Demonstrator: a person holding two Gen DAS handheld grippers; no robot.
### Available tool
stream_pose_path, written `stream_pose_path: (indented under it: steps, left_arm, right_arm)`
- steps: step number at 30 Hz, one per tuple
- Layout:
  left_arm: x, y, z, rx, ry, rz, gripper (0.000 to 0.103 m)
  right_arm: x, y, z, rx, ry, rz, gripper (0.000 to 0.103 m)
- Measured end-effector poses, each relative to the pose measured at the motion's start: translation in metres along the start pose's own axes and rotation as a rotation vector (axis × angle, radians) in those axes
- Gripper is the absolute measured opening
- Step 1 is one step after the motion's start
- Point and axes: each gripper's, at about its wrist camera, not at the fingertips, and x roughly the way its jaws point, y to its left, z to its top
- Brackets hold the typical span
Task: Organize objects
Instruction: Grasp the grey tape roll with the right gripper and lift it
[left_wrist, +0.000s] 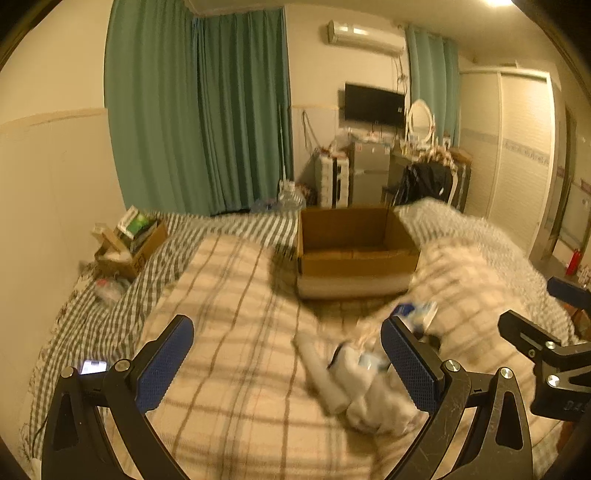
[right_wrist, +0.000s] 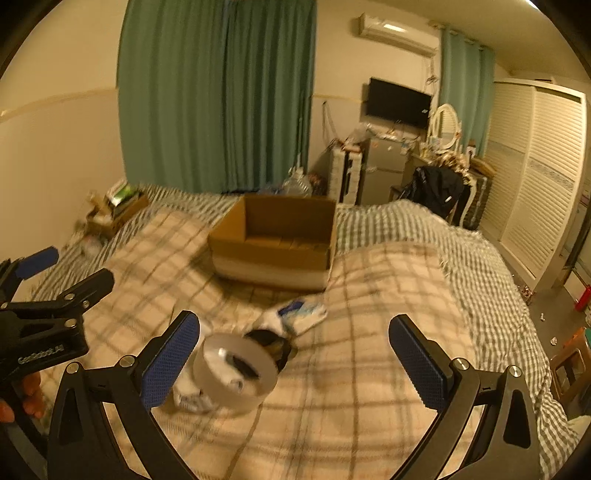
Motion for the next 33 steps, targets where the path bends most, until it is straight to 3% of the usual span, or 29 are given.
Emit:
stream_pose_path:
  steps: [5,12,16,23,28,33]
  left_arm:
    - [0.023,0.005,-0.031,0.013,0.098,0.027,0.103]
    - [0.044,0.010,-0.045,0.001,0.150,0.043,0.103]
    - [0.050,0.009,-0.047,0.001,0.175,0.041,0.103]
    - [0.049,-0.003,-0.046,0.034,0.184,0.025,0.103]
    - [0.041,-0.024,-0.041,0.056,0.194,-0.059,0.103]
    - [0.045,-0.058,-0.041,0.084,0.220,-0.162,0.103]
  right_arm:
    - [0.025,0.013,-0.026,-0.041,0.111,0.051,0.103]
    - [0.069,0.024,-0.038,-0.047,0.251,0.142,0.097]
    - [0.093,0.026,-0.045,-0.025,0.332,0.219,0.081]
    - [0.082,0.023,-0.045,-0.019,0.305,0.252,0.078]
    - [0.050,0.009,-0.030,-0.066,0.193,0.139,0.077]
    - [0.038,-0.019,-0.025,-0.055,0.150,0.038,0.077]
